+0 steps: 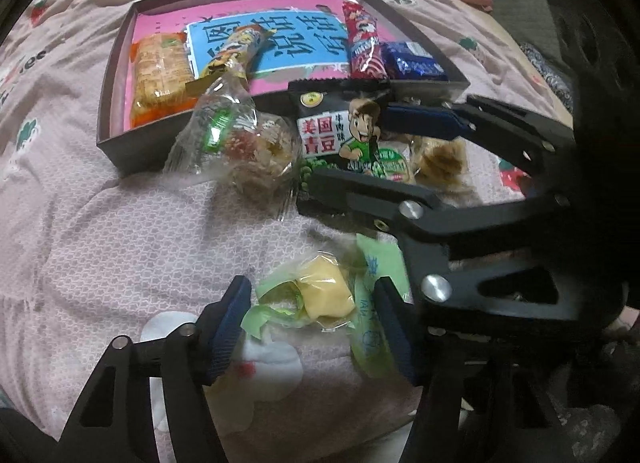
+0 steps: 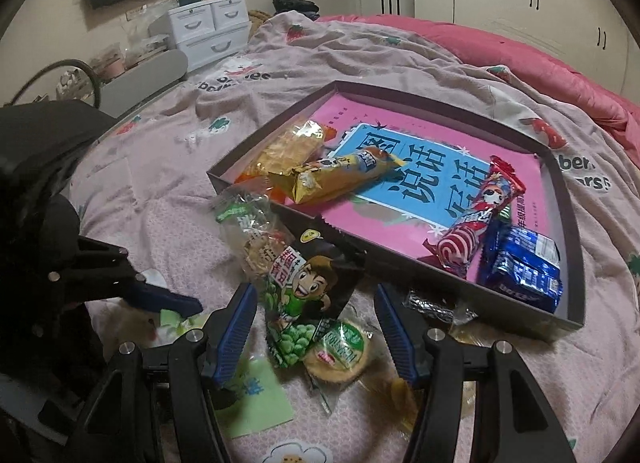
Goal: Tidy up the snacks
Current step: 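Grasp the clear yellow candy bag with left tool while right tool grasps green pea bag, then lift the candy bag and green pea bag toward the tray with both tools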
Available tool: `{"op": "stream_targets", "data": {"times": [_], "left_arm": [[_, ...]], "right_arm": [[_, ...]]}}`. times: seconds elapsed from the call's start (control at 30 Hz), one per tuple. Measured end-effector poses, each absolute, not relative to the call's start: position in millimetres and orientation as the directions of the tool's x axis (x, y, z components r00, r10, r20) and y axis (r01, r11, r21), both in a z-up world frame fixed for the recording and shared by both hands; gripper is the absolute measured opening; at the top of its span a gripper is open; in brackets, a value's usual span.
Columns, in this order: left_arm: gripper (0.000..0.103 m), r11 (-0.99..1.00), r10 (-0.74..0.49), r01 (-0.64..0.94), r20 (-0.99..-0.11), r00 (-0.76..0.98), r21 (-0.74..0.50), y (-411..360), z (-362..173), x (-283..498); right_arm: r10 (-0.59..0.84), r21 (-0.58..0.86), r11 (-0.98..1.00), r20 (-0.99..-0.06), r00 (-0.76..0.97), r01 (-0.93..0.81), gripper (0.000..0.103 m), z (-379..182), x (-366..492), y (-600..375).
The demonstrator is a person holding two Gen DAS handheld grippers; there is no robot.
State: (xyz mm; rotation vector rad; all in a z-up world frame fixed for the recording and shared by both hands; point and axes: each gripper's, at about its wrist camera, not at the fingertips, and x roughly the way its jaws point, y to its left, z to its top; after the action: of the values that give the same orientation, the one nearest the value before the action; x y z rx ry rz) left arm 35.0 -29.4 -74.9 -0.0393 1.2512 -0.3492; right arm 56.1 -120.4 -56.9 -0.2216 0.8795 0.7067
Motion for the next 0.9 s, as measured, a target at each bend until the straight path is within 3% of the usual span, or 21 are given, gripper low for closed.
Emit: {"op": "stream_targets", "data": {"times": [0.1, 0.23, 0.9], "left_arm": [[0.061, 0.945, -0.284, 0.238, -0.921, 0.266, -0.222, -31, -75, 35], [0.059, 0.945, -0.287, 0.236, -0.921, 0.264, -0.227, -33, -76, 37], [0.047, 0.938, -0.315, 0.239, -0.904, 0.29, -0.25, -25, -65, 38]], "right_arm": [[0.483, 0.111, 0.746, -0.77, 0.417, -0.657, 0.056, -60, 61, -118], [0.503, 0.115, 0.723, -0.763, 0.405, -0.681, 0.042, -62, 61, -112], [0.576, 0.234, 0.737, -0.709, 0.407, -0.635, 0.027, -48, 62, -141]]}}
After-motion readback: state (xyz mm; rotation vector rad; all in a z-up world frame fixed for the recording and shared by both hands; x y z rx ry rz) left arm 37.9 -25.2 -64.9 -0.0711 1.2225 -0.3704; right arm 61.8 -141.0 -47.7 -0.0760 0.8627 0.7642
